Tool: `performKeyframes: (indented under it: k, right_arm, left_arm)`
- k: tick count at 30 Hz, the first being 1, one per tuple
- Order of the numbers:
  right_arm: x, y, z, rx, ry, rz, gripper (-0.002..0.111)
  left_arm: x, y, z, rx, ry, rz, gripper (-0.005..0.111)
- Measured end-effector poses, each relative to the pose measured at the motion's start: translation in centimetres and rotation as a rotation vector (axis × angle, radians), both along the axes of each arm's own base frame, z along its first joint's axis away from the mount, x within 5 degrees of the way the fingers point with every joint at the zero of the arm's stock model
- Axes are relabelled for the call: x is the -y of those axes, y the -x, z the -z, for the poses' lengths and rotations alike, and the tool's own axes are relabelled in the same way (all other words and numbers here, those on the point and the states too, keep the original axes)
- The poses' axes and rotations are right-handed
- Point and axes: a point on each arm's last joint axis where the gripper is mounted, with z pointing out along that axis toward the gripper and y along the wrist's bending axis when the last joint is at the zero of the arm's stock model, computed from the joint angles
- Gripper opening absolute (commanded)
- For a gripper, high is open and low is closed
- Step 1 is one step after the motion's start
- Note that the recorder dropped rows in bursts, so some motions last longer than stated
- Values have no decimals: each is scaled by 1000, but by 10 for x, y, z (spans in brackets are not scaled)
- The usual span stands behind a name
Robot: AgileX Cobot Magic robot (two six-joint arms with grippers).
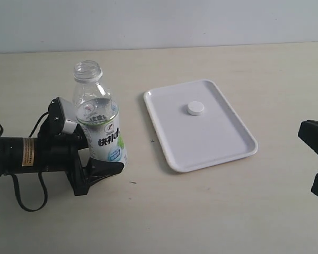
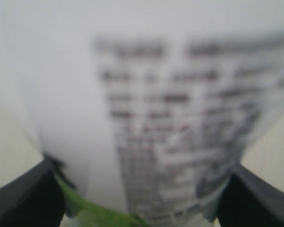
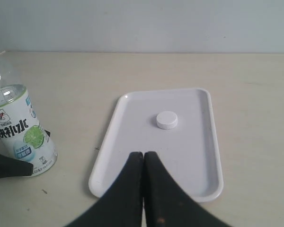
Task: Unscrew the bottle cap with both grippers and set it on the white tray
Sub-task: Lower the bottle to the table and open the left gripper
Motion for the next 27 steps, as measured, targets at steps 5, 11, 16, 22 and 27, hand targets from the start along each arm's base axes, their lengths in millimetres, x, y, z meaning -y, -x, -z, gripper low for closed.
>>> performKeyframes:
  k: [5, 11, 16, 22, 27]
  right_arm:
    - [0, 0, 0, 0, 0, 0, 0]
    - [0, 0, 0, 0, 0, 0, 0]
    - [0, 0, 0, 0, 0, 0, 0]
    - [0, 0, 0, 0, 0, 0, 0]
    - [0, 0, 0, 0, 0, 0, 0]
  left_arm:
    - [0, -1, 0, 1, 2, -14, 0]
    - [-1, -2, 0, 27, -5, -18, 17]
    - [-1, -2, 0, -5, 7, -35, 41]
    - [-1, -2, 1, -14, -4, -40, 63]
    - [-2, -3, 1, -17, -5, -50, 71]
